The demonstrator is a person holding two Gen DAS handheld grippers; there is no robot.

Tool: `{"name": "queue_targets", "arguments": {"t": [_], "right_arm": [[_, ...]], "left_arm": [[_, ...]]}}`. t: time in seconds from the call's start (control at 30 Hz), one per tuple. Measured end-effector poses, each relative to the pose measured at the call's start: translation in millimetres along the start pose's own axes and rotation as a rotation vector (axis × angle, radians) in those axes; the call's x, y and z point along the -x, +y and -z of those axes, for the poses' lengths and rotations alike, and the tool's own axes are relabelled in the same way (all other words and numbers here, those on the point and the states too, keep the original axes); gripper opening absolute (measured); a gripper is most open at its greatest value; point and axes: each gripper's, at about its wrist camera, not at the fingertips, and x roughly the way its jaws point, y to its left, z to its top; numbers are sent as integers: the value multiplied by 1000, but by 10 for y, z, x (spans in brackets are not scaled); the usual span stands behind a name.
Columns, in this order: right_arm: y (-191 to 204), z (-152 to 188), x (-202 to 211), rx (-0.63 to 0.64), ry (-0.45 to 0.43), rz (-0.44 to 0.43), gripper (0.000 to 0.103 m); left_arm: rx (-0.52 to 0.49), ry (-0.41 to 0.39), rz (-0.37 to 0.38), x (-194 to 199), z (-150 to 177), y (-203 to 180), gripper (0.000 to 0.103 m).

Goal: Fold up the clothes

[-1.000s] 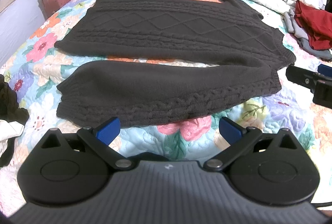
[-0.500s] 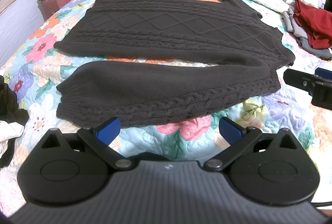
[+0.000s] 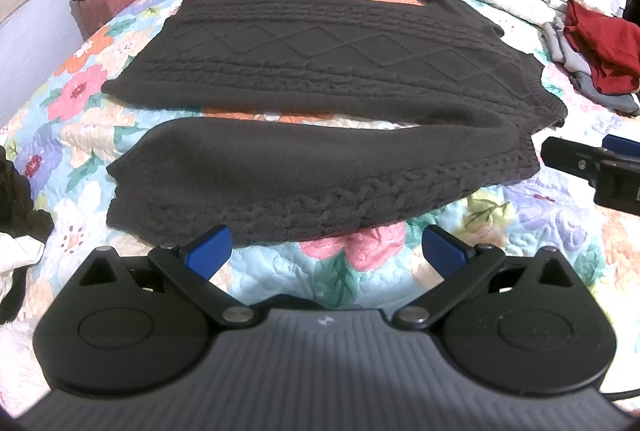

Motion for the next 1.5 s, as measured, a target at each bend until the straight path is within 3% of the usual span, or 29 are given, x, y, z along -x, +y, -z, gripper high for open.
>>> {"name": "queue_targets", "arguments": {"t": [0.07, 0.2, 0.43, 0.57, 0.67, 0.8, 0.93, 1.07, 1.13, 1.17, 1.2, 1.23, 1.37, 1.47, 1.5], "right_arm": [[31, -7, -94, 34, 18, -30, 101], [92, -21, -282, 101, 53, -89, 101], [247, -69, -490, 230, 60, -175, 100], [320, -113, -694, 283, 98, -277, 99], [558, -31, -854, 383, 123, -367, 98], [985, 109, -1022, 561, 160, -458, 85], [1222, 383, -1064, 765, 193, -551, 85], [1324, 640, -1185, 923, 146, -489, 84], [1356, 701, -1256, 979, 108, -432, 68], [1373, 698, -1281, 993, 89, -410, 47], [1391, 695, -1306, 1007, 69, -388, 20], [1377, 640, -1294, 985, 63, -393, 13], [1289, 355, -1234, 877, 62, -431, 11], [1222, 182, -1218, 820, 83, -469, 11], [1182, 130, -1235, 790, 88, -484, 11]], "left_arm": [[11, -10, -3, -46, 9, 26, 103], [-17, -20, -112, -262, 31, 28, 103], [145, 31, -68, -579, 73, 500, 103], [277, 61, -61, -727, 127, 877, 101], [366, 80, -74, -811, 154, 1133, 100], [480, 96, -49, -879, 204, 1372, 100], [587, 134, -26, -1004, 281, 1543, 102], [690, 208, -24, -1216, 305, 1701, 102], [724, 229, -6, -1319, 314, 1743, 102], [741, 233, 16, -1358, 324, 1762, 102], [767, 231, 44, -1384, 341, 1791, 101], [798, 222, 70, -1398, 361, 1831, 101], [987, 139, 136, -1437, 448, 2054, 100], [1167, 42, 77, -1504, 463, 2143, 102], [1178, 26, 67, -1544, 437, 2129, 100]]}}
